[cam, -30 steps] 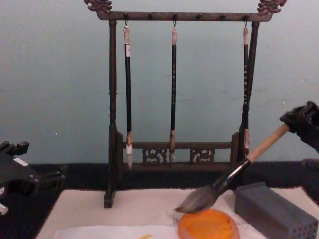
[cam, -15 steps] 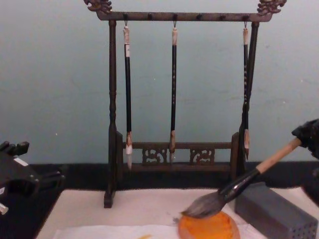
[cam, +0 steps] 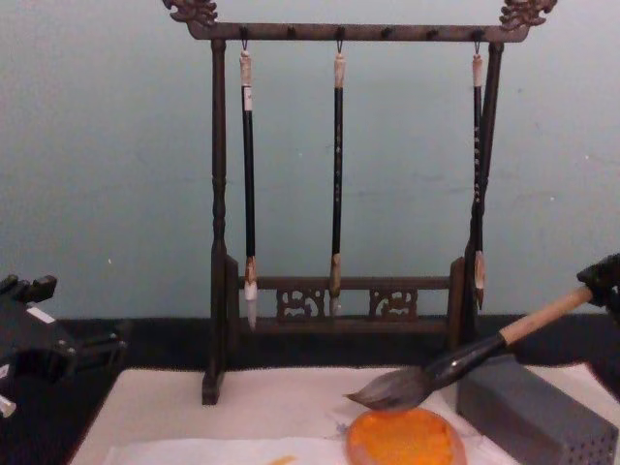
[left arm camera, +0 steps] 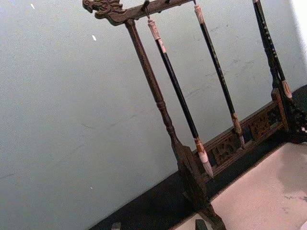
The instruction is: Pick up the brush from the inkstone, write on the paper, then place the brush back to its original position.
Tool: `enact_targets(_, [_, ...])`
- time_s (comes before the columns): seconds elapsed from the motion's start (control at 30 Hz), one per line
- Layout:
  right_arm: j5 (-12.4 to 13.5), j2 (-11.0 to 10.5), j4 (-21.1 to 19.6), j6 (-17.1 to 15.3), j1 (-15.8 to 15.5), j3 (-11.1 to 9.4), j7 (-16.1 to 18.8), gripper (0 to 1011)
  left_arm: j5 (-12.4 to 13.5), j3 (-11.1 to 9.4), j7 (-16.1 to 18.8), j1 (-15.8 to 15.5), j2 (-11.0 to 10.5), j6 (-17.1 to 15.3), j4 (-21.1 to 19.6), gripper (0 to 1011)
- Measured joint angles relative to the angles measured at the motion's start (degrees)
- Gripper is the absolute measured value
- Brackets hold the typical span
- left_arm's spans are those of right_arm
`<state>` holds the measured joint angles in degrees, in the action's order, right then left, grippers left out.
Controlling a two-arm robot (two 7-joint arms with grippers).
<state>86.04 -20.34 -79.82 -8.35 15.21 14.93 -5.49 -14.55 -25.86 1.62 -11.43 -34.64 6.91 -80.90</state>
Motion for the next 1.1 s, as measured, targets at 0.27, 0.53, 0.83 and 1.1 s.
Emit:
enact_targets(0.27, [2.78,-1.27,0.24,-1.42,-0.24,0.23,0.38,188,0.00,0.00,0.00,0.00,0.00,0.00,0.00,1001])
enact_targets(0.53, [4.16,-2.68,-0.40,-2.19,-0.62,1.19,0.69,188,0.00,0.00,0.00,0.00,0.00,0.00,0.00,1001])
enact_targets(0.83, [4.93,-4.57,-1.51,-2.38,-1.27,2.44,0.63,188,0.00,0.00,0.00,0.00,0.00,0.00,0.00,1001])
enact_targets(1.1, [6.23,-5.72,-1.87,-2.07,-1.60,3.11,0.19,188,0.00,0.00,0.00,0.00,0.00,0.00,0.00,1001])
